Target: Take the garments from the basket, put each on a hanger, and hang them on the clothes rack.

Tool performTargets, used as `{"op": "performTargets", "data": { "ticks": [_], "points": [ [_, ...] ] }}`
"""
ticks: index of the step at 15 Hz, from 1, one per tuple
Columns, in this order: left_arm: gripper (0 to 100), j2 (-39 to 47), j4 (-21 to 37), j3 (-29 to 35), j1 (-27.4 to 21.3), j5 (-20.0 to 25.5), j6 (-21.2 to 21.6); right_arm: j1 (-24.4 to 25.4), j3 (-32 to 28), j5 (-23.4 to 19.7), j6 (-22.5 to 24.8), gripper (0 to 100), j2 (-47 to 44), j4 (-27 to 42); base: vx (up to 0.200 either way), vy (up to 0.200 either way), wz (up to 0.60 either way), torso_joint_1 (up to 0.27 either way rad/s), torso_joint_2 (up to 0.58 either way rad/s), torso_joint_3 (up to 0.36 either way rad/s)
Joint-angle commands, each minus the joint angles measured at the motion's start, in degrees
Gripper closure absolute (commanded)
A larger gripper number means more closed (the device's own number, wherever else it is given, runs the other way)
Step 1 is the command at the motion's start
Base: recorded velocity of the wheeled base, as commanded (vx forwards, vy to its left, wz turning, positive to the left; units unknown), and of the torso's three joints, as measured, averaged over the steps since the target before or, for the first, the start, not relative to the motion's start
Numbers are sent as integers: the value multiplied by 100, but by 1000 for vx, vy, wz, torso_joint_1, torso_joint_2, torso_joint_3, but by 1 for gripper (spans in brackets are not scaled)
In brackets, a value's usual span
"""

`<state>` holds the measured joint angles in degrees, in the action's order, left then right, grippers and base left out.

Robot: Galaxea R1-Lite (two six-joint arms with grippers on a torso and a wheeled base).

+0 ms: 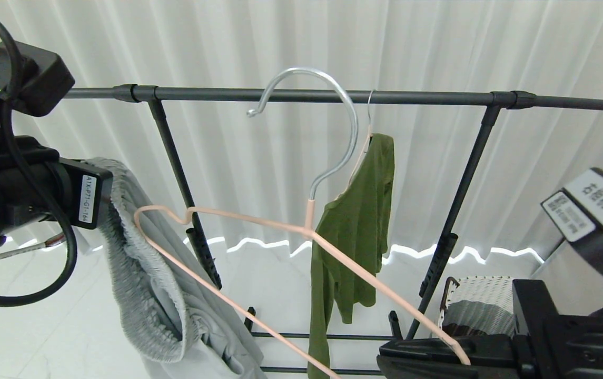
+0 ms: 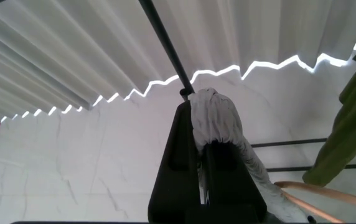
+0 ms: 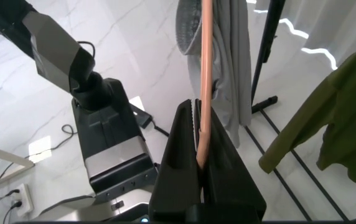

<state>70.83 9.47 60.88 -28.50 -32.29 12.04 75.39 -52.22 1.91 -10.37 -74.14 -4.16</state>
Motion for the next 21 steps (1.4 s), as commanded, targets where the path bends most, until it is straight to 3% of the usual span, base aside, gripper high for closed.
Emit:
{"op": "performTargets", "data": {
  "ticks": [1,2,10,14,16,19,21],
  "points": [
    [100,28,-7,-6,99,-5,0,11,2,2,0,100,5,3,0,0,0,0,0,0],
    [100,28,-7,29,293,-5,0,46,2,2,0,100,58,3,0,0,0,0,0,0],
    [100,-87,-7,12,108,-75,26,143,2,55,-26,100,-144,-15,0,0,0,0,0,0],
    [100,-157,-7,20,-50,-172,17,134,-33,151,-70,100,-891,-1166,0,0,0,0,0,0],
    [100,-183,-7,29,-50,-172,26,134,-148,239,-123,100,-1137,-1333,0,0,0,0,0,0],
    [100,-183,-7,29,-50,-216,26,125,-508,934,-430,100,-1568,-1342,0,0,0,0,0,0],
    [100,-131,-7,47,-50,-612,26,117,-561,1276,-615,100,-1682,-1325,0,0,0,0,0,0]
  ]
}}
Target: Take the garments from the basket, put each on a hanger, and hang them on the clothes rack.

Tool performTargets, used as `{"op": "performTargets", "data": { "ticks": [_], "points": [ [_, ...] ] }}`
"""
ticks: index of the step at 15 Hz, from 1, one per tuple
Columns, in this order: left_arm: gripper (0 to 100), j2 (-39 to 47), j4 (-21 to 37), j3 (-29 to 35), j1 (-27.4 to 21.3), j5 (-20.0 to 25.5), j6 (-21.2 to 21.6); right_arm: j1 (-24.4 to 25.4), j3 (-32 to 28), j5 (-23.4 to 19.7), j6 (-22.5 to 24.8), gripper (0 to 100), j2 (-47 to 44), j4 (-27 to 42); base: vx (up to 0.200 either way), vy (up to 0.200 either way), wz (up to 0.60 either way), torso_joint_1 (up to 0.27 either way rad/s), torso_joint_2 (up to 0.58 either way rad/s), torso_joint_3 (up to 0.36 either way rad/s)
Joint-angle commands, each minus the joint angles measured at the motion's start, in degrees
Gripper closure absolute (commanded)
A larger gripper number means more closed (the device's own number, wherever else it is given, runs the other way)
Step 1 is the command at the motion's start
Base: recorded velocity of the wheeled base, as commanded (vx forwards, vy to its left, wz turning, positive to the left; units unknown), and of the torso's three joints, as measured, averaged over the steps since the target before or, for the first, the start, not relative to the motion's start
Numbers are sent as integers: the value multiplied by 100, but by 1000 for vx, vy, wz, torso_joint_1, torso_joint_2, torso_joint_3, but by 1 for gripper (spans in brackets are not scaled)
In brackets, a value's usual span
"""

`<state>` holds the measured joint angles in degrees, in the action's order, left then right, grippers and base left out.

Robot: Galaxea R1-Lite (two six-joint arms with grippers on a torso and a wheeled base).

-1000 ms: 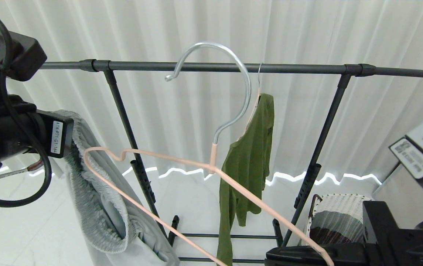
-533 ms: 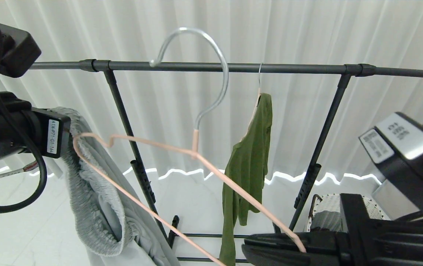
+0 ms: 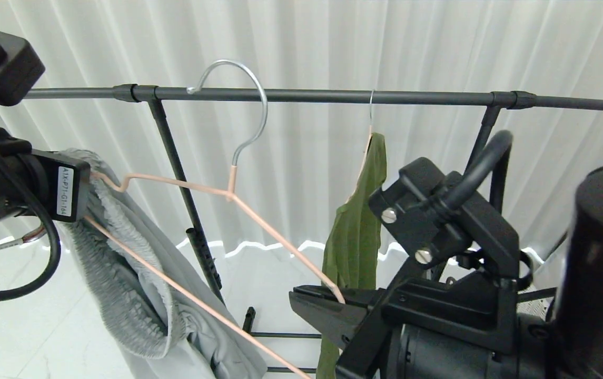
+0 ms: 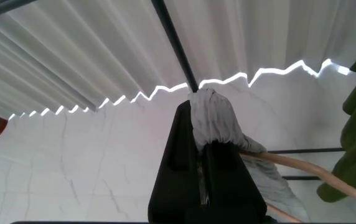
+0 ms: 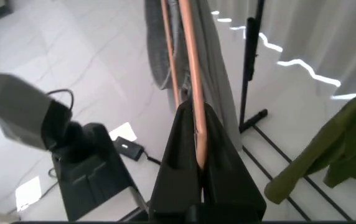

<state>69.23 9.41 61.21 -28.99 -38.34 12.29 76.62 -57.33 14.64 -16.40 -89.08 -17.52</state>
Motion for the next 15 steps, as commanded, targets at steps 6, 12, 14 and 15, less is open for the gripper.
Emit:
{"op": "performTargets", "data": {
  "ticks": [6,12,14,15],
  "points": [
    [100,143,8,304,139,-596,169,-393,-59,373,-162,100,-321,55,0,0,0,0,0,0],
    [100,258,8,242,227,-780,151,-525,-76,891,-162,100,-488,-516,0,0,0,0,0,0],
    [100,293,-1,260,201,-780,107,-569,-76,997,-153,100,-611,-885,0,0,0,0,0,0],
    [100,302,-1,269,192,-772,98,-587,-85,1023,-145,100,-655,-911,0,0,0,0,0,0]
  ]
}}
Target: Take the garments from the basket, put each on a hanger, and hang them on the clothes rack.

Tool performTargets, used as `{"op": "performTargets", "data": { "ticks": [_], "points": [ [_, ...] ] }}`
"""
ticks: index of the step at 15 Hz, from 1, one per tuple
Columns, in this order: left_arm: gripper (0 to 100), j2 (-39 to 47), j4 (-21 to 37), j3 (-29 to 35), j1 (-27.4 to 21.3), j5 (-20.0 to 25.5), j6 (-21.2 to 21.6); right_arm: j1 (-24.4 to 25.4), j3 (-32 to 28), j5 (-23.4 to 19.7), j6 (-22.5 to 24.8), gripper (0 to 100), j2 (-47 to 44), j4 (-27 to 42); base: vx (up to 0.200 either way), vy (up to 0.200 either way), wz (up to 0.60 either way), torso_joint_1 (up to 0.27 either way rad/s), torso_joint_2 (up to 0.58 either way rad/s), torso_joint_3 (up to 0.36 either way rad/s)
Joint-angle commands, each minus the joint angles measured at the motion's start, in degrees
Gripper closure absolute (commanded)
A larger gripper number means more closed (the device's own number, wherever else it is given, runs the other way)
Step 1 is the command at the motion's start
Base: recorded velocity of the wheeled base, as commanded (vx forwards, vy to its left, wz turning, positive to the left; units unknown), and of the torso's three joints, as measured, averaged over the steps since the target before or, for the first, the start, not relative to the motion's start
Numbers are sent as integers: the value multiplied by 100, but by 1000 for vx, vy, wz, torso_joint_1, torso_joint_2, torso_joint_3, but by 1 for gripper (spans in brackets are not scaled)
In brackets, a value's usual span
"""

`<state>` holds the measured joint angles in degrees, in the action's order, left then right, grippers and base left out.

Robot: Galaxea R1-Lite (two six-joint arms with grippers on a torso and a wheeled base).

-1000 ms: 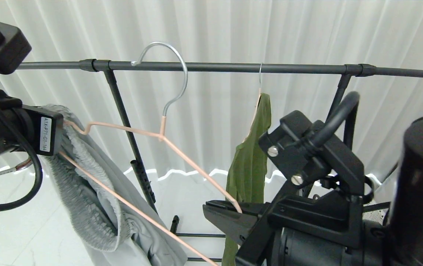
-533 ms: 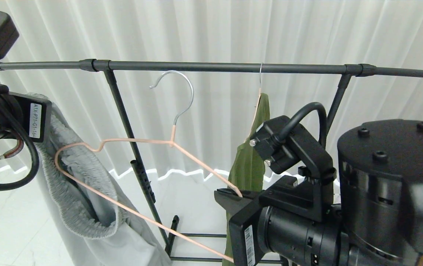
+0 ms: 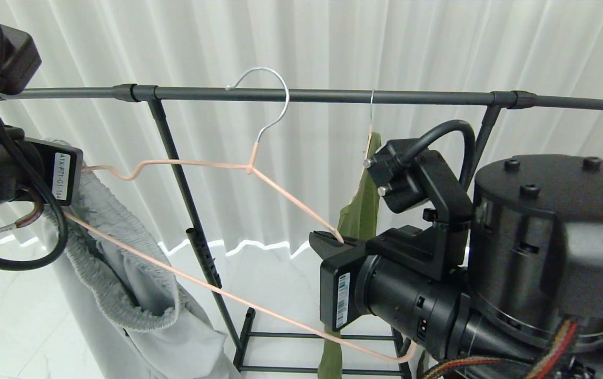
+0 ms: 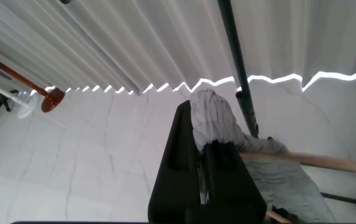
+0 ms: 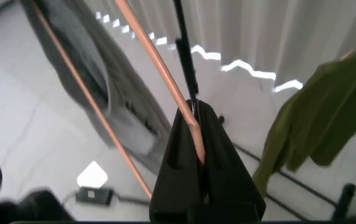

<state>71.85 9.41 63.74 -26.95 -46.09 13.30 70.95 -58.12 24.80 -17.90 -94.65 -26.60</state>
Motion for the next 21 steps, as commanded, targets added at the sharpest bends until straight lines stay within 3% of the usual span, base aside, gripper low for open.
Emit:
{"op": "performTargets", "data": {
  "ticks": [1,5,9,14,18,21],
  "points": [
    [100,39,-1,15,-38,4,-29,-20,-50,8,5,100,-124,-12,0,0,0,0,0,0],
    [100,163,-1,33,-126,4,-407,121,-155,-89,-21,100,-133,-29,0,0,0,0,0,0],
    [100,382,-1,323,-126,4,-715,455,73,-924,-469,100,192,14,0,0,0,0,0,0],
    [100,514,-1,419,-135,13,-891,903,135,-985,-988,100,201,6,0,0,0,0,0,0],
    [100,549,8,376,-91,-5,-943,877,311,-906,-1005,100,254,14,0,0,0,0,0,0],
    [100,602,8,463,15,-5,-917,886,820,-898,-1005,100,482,23,0,0,0,0,0,0]
  ]
}}
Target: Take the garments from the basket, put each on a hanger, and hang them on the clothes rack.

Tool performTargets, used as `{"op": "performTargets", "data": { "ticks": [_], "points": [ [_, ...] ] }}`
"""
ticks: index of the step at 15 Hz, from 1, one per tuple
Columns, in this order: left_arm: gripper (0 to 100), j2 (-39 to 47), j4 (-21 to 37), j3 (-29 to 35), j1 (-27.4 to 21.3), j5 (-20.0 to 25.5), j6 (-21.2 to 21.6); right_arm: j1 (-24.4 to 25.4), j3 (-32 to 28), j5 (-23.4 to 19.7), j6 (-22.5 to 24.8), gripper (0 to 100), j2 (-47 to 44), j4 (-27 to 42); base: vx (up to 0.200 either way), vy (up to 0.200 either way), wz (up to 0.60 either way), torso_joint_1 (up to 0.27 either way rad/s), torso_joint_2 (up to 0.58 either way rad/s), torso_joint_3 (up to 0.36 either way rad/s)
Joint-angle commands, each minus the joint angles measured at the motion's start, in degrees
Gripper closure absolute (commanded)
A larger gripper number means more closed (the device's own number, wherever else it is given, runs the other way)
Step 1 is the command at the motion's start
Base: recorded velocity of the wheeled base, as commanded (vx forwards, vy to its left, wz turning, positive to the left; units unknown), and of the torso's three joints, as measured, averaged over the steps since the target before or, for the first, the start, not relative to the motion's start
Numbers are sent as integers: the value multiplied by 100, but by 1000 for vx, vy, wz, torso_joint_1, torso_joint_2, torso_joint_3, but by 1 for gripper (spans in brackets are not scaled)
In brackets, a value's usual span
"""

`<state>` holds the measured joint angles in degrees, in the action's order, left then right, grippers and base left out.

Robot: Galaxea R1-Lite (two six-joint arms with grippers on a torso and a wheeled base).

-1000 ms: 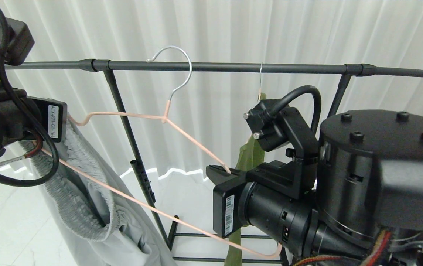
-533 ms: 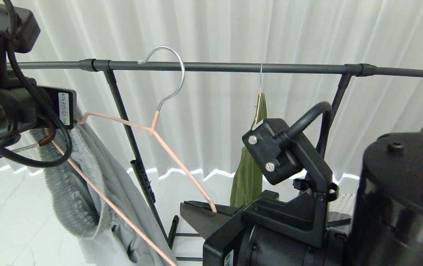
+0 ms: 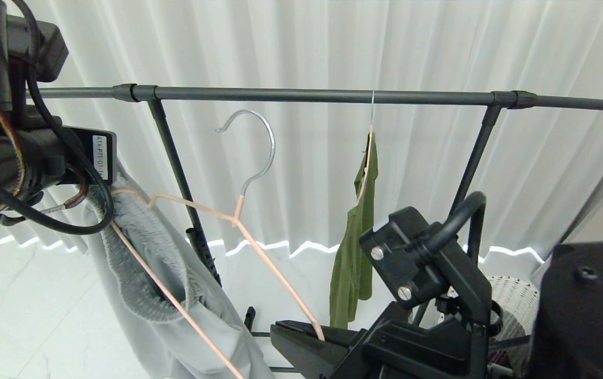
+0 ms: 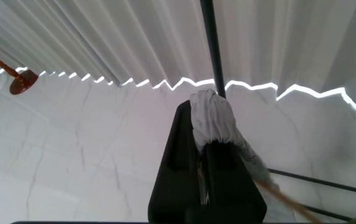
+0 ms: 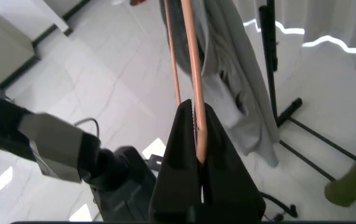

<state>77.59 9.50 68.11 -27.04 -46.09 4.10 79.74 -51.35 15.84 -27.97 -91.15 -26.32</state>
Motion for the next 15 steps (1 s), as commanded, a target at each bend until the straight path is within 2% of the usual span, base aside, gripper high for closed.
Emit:
{"op": "performTargets", "data": {
  "ticks": [1,4,7,10,15],
  "points": [
    [100,37,0,36,14,-5,3,-2,169,7,2,100,150,-5,0,0,0,0,0,0],
    [100,1,17,-8,-47,-14,3,-213,134,315,10,100,62,-49,0,0,0,0,0,0],
    [100,-34,35,-26,-320,-14,3,-371,125,403,10,100,36,-137,0,0,0,0,0,0],
    [100,-7,35,-8,-706,-14,-23,-380,142,376,37,100,-52,-611,0,0,0,0,0,0],
    [100,-51,35,9,-1603,4,-32,-363,160,227,72,100,-43,-629,0,0,0,0,0,0]
  ]
}}
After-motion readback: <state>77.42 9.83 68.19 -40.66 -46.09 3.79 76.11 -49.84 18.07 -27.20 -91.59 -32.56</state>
